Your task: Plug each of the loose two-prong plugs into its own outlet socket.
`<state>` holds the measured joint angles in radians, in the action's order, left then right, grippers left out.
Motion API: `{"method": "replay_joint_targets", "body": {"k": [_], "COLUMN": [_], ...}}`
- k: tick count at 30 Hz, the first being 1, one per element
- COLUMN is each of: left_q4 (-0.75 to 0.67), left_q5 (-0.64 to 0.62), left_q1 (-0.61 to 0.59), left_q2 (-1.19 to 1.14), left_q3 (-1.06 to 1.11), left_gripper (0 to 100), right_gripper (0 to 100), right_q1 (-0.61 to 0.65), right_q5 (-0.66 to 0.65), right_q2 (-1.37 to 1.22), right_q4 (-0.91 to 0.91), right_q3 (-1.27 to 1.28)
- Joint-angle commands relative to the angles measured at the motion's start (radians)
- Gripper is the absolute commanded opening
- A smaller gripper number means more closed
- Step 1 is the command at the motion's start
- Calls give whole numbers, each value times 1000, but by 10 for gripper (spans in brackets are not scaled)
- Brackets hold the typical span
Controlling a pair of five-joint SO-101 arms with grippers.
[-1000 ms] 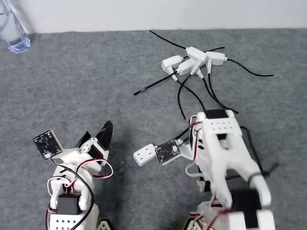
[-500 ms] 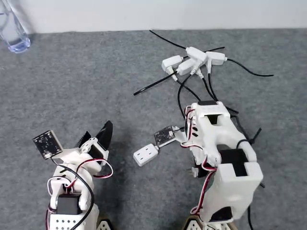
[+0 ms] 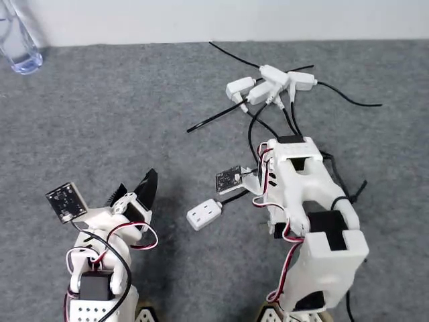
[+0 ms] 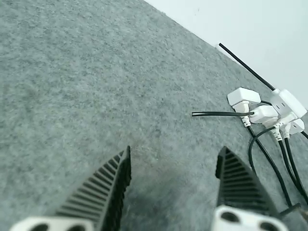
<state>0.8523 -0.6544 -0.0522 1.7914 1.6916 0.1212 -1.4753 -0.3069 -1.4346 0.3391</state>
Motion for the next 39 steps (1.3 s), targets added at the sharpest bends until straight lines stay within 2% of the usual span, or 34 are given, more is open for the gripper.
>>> {"method": "replay_joint_targets", "body": {"k": [1,29,39], "left_q4": [-25,-23,-23], "left_q5": [-11,-11,-11], "left_q1": [5,5,5], "left_q2": [3,3,3], "left_q3": [-7,-7,-7], "left_gripper": [268,268,268], "right_gripper": [255,242,242], "right_q1": [-7,-10,16], "right_q5": [14,21,17], "right_q2": [1,257,484], "right_q4": [38,38,-133], "right_q3": [-75,-12,78]}}
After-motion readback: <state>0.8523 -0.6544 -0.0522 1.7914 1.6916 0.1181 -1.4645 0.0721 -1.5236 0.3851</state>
